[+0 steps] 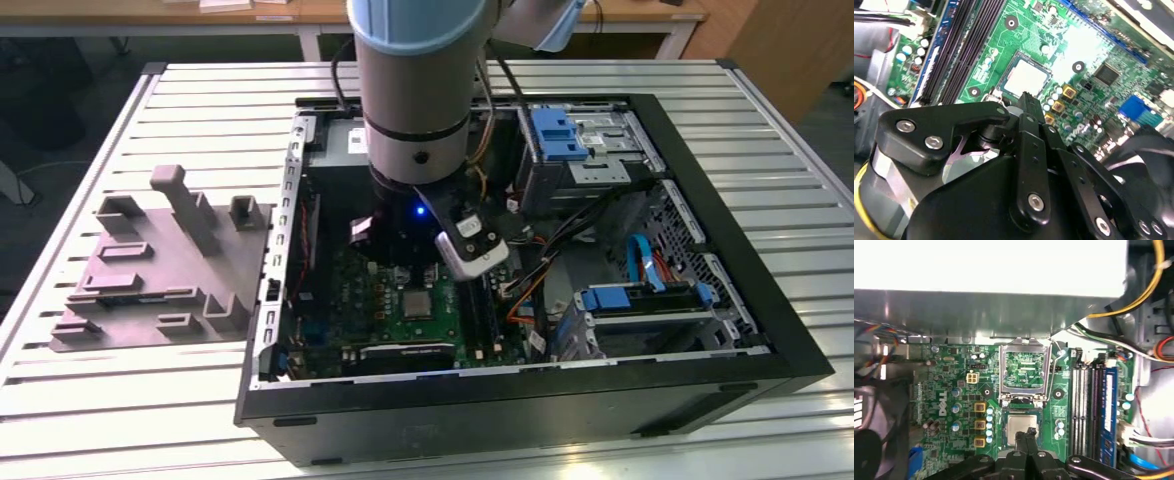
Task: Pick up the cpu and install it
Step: 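Close the cpu cover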
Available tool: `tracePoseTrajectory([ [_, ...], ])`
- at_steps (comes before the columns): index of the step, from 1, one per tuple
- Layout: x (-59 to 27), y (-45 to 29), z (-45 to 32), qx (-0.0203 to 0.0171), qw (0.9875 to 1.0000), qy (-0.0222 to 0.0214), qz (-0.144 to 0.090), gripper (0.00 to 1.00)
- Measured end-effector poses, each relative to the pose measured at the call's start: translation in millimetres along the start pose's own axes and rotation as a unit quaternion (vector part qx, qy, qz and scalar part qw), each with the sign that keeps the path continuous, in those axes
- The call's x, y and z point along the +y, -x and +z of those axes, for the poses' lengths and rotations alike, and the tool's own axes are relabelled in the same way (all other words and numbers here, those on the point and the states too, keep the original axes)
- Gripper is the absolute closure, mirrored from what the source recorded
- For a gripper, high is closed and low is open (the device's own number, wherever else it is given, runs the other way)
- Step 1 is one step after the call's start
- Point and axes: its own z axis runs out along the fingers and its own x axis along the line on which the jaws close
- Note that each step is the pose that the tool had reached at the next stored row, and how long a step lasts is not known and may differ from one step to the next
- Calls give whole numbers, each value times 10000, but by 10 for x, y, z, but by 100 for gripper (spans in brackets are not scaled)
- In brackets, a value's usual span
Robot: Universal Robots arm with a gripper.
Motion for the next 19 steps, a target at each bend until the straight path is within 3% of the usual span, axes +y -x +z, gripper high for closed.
tracePoseTrajectory([
  [3, 6, 1, -111, -8, 10000, 0, 0, 89],
  [6, 18, -1, -121, -50, 10000, 0, -15, 89],
  [10, 18, -1, -118, -52, 9994, 4, -356, 89],
  [15, 18, -1, -109, -55, 9967, 11, -804, 89],
  [19, 18, -2, -102, -57, 9931, 17, -1171, 89],
])
